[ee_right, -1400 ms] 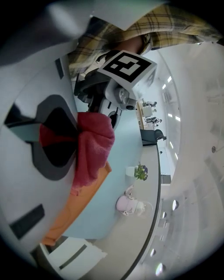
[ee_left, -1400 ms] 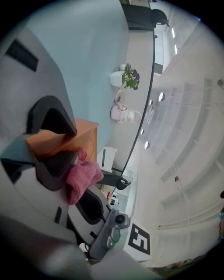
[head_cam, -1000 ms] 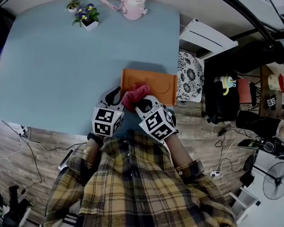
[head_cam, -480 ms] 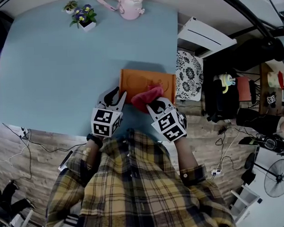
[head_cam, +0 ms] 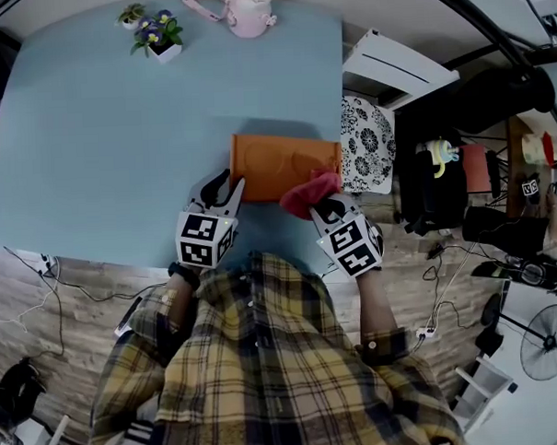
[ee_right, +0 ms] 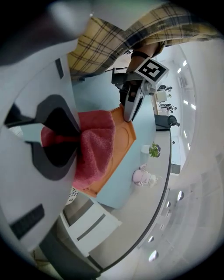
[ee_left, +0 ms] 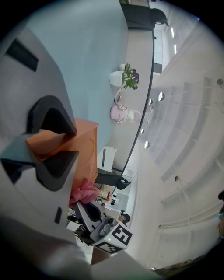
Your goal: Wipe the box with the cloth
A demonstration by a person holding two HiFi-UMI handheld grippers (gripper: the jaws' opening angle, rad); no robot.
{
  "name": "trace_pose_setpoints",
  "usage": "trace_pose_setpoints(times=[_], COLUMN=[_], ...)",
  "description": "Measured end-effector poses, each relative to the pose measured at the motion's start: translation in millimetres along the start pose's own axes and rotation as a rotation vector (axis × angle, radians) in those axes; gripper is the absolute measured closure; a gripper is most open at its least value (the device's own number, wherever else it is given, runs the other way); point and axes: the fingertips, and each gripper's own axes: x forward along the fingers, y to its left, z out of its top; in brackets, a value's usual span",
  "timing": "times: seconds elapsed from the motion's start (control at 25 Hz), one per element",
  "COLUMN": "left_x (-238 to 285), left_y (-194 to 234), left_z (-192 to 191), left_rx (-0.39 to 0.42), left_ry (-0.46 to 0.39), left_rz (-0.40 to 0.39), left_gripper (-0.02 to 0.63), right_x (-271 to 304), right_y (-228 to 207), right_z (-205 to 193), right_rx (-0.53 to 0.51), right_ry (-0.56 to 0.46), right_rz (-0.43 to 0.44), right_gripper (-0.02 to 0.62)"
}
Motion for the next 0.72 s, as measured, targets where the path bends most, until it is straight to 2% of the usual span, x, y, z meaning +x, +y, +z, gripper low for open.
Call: trace_pose_setpoints(times=[0.28,0.72], left_x=[1,0], left_y=[-1,-1], left_z=[0,0], left_rx=[-0.002,-0.017], left_ry=[0.0,-0.016], left_rz=[-0.003,-0.003], left_gripper=[0.486,0.486], right_x=[-12,-40], right_y=[-17,-39], right_z=[-23,-30], right_rx=[-0.021,0.013], right_ry=[0.072,0.062], right_rz=[-0.091,-0.205], right_gripper=[0.548,0.548])
